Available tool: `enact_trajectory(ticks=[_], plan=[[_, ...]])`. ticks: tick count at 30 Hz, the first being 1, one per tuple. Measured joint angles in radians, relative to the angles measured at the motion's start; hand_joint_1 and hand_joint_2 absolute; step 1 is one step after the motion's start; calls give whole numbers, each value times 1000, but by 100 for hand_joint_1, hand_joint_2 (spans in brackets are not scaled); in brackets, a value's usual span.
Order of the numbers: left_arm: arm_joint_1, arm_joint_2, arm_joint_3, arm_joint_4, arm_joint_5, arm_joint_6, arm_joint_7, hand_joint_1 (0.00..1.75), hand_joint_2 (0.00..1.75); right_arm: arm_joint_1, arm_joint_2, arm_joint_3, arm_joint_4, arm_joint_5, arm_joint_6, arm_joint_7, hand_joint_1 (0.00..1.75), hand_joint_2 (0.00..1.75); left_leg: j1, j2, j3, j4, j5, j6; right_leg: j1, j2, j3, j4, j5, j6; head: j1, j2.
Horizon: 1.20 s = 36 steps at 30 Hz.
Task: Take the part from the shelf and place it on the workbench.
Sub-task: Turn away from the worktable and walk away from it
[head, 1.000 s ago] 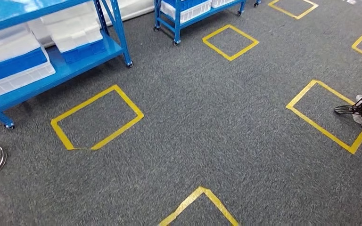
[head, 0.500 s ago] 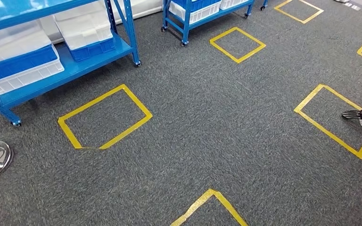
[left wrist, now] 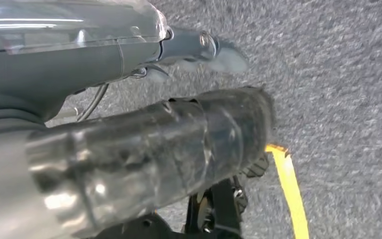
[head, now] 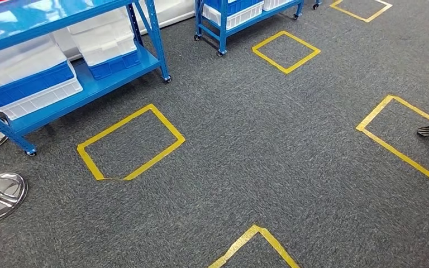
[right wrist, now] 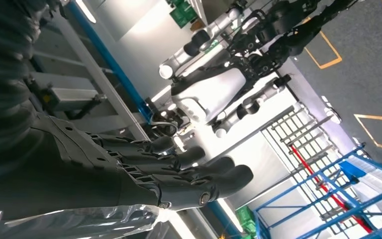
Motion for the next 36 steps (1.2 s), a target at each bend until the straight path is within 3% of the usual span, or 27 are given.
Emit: enact_trajectory(ticks=[2,3,4,7,9,12,14,17,18,19,20,22,23,25,27,28,30,32,33,34,35,36], plan=[[1,0,0,0,0,0,0,0,0,0,0,0,0,0,0,0,0,175,3,1,-53,119,-54,-6,2,-1,-3,1,1,-1,0,0],[1,0,0,0,0,0,0,0,0,0,0,0,0,0,0,0,0,175,4,1,-66,151,-60,-7,3,-2,-4,3,1,-1,0,0],[2,1,0,0,0,0,0,0,0,0,0,0,0,0,0,0,0,175,4,1,-62,147,-47,-6,4,-2,-5,5,1,-1,0,0],[4,4,0,0,0,0,0,0,0,0,1,0,0,0,0,0,0,175,-1,3,34,-35,43,11,8,-1,-3,8,0,1,0,0],[2,7,0,0,0,0,0,0,0,0,3,0,0,0,0,0,0,175,-5,6,73,-118,62,26,8,-2,-7,8,2,6,0,0],[0,8,0,0,0,0,0,0,0,1,4,0,0,0,0,0,0,175,-4,7,82,-144,72,40,6,-3,-6,4,5,22,1,0],[0,8,0,0,0,0,0,0,0,-1,4,0,0,0,0,0,0,175,3,9,94,-170,87,51,5,2,-17,35,-21,32,3,0],[1,8,0,0,0,0,0,0,0,-1,6,0,0,0,0,0,0,175,8,12,97,-181,94,55,-8,7,-89,195,-107,52,6,0],[1,8,0,0,0,0,0,0,0,-1,7,0,0,0,1,0,0,175,10,11,96,-179,94,55,-14,7,-108,236,-118,59,6,0],[1,7,0,0,0,0,0,0,0,-1,7,0,0,0,1,0,0,175,12,11,95,-175,92,52,-21,7,-111,243,-110,66,6,0],[2,7,0,0,0,0,0,0,0,-1,7,0,0,0,1,0,0,175,16,10,94,-170,90,48,-28,6,-94,213,-84,73,6,0],[1,8,0,-1,0,0,0,0,0,-1,10,1,0,0,1,0,0,175,22,7,91,-154,79,33,-39,9,-29,89,-26,90,6,0],[1,10,0,-2,0,0,0,0,0,-2,11,2,0,0,1,0,0,175,24,5,88,-143,74,23,-41,14,-6,42,-10,91,6,0],[0,12,0,-3,0,0,0,0,0,0,14,4,1,0,1,0,0,175,20,1,82,-133,69,8,-37,21,2,19,-13,82,6,0],[0,10,0,-3,0,0,0,0,0,2,13,5,1,0,1,0,0,175,21,-1,79,-131,69,-2,-36,20,-3,22,-10,65,7,0],[1,10,0,-3,0,0,0,0,0,1,12,5,1,0,0,0,0,175,22,0,73,-120,59,-5,-35,19,-5,22,-9,57,6,0],[1,10,0,-3,0,0,0,0,0,0,8,4,1,0,0,0,0,175,24,2,40,-43,7,-7,-31,18,-8,20,-5,43,6,0],[1,9,0,-3,0,0,0,0,0,0,8,4,1,0,0,0,0,175,22,3,-19,91,-61,-4,-21,16,-12,20,-4,34,6,0],[1,10,0,-3,0,0,0,0,0,0,8,4,1,0,0,0,0,175,20,3,-41,141,-78,0,-15,15,-13,20,-3,31,6,0],[2,9,0,-3,0,0,0,0,0,0,8,4,1,0,0,0,0,175,16,3,-48,159,-76,6,-9,15,-14,20,-2,29,6,0],[2,10,0,-3,0,0,0,0,0,0,8,4,1,0,0,0,0,175,11,2,-36,137,-54,16,-2,15,-13,20,-2,27,6,0],[3,10,0,-3,0,0,0,0,0,0,8,4,1,0,0,0,0,175,3,2,-6,80,-20,31,4,14,-11,20,-2,25,6,0]])
